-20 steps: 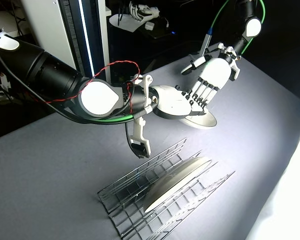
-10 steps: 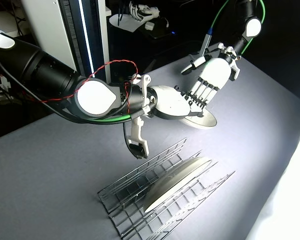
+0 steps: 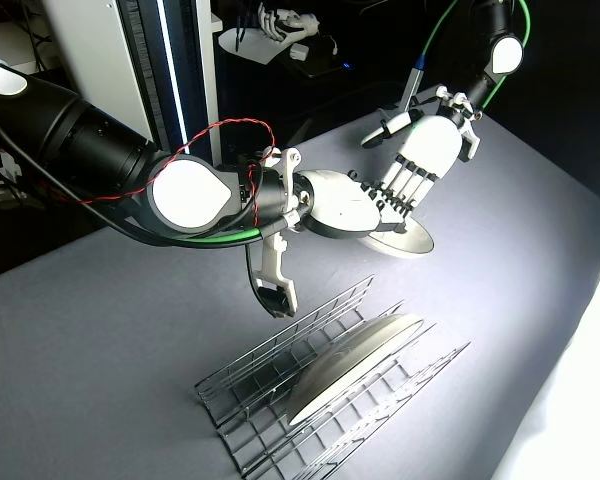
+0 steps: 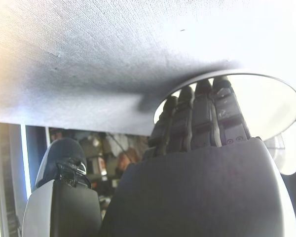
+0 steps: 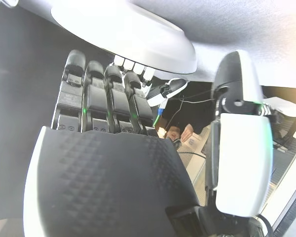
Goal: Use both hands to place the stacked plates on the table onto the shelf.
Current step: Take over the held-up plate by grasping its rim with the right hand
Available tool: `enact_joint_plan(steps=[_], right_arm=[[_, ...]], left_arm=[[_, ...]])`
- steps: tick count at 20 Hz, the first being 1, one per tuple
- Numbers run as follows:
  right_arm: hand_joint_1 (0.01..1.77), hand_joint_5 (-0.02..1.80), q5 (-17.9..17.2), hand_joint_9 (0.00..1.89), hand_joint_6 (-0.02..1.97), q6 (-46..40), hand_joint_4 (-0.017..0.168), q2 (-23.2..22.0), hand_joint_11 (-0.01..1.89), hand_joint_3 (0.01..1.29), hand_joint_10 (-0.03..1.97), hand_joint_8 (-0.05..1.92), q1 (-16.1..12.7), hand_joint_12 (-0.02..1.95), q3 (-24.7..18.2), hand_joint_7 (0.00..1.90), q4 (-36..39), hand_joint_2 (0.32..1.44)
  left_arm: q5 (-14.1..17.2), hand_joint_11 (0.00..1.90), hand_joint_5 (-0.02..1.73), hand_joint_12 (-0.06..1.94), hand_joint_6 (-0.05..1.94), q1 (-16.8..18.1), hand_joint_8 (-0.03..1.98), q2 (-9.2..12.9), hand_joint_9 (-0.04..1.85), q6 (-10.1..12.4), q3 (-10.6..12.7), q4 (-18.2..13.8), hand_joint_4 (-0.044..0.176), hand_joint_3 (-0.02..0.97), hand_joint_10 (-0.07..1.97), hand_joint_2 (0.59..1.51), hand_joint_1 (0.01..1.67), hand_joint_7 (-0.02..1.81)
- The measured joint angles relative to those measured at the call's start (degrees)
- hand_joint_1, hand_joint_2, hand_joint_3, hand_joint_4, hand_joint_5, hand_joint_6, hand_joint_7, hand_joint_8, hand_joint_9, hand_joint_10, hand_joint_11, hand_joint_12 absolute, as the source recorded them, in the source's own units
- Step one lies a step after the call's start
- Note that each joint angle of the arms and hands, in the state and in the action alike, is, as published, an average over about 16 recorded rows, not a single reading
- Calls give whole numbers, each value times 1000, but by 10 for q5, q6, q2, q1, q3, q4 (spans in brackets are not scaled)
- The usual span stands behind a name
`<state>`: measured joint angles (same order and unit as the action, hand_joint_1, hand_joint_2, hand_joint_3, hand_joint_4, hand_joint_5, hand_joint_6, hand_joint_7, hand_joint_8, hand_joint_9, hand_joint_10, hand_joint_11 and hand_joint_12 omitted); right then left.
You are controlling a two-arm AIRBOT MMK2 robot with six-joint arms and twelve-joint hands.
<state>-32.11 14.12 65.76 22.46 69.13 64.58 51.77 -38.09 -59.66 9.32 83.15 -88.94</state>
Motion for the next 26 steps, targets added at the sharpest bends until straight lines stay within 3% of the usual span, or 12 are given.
enact_joint_plan(steps=[6, 15, 26], right_arm=[[808, 24, 0, 18, 32, 1, 3, 0, 20, 15, 18, 6, 0, 44, -2, 14, 0, 957], [815, 21, 4, 22, 32, 1, 3, 0, 24, 15, 18, 6, -2, 18, -6, 14, 0, 932], [982, 21, 21, 22, 31, 1, 3, 1, 23, 15, 17, 7, -8, 18, -27, 21, -2, 832]], left_arm=[[0, 13, -6, -24, -29, 0, -13, 0, 7, 0, 0, 0, -13, -2, -12, 1097, 16, 2], [2, 13, -5, -24, -29, 0, -12, 0, 7, 0, 1, 1, -13, -1, -12, 1093, 16, 3], [3, 13, -5, -24, -29, 1, -10, 0, 8, 0, 3, 1, -13, -2, -12, 1100, 16, 4]])
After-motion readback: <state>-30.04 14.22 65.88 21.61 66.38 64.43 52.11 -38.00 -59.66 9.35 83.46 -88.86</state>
